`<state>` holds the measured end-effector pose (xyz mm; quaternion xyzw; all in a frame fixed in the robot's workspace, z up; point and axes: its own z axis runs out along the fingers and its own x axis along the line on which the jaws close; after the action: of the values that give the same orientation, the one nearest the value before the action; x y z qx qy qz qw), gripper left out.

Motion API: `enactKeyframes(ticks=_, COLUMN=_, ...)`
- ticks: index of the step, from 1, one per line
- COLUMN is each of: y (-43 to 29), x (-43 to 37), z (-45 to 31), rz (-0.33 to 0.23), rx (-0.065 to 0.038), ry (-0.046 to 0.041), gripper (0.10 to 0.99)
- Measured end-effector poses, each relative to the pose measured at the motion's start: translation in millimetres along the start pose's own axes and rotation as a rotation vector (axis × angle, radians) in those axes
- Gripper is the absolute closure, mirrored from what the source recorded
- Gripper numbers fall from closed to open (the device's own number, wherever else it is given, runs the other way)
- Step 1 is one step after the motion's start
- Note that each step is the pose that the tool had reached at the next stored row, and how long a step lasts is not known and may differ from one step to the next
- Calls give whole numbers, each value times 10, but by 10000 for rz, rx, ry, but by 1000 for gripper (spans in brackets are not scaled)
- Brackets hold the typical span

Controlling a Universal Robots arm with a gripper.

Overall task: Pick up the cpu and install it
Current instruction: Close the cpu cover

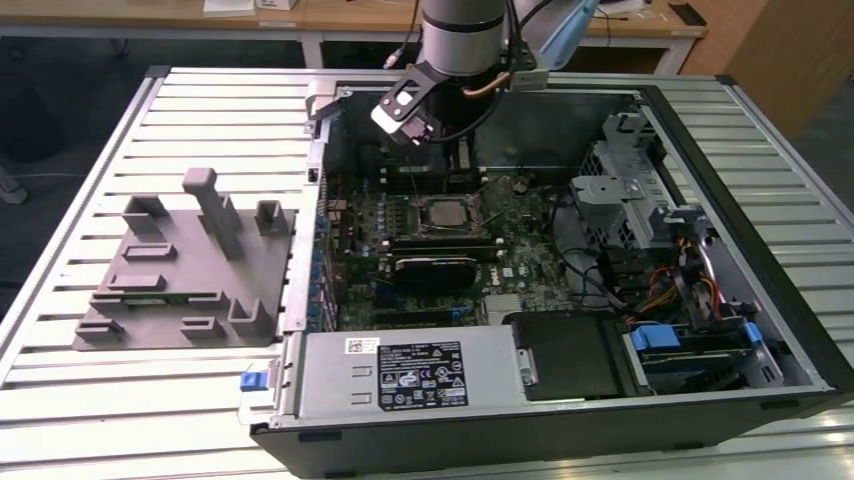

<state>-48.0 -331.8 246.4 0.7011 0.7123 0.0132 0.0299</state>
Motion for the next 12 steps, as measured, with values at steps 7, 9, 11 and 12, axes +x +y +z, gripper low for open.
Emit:
enactKeyframes(ticks=7, y=4, x=-1, z=-64, rz=0, rx=-1, ry=1, gripper=980)
enactKeyframes(ticks=9, y=4, x=-1, z=-63, rz=0, rx=-2, ry=2, gripper=980)
enactKeyframes(ticks=11, y=4, x=-1, z=-64, rz=0, rx=0, ry=-1, gripper=980)
enactKeyframes(ticks=12, y=4, x=-1, z=-65, rz=0, rx=0, ry=-1, gripper=980)
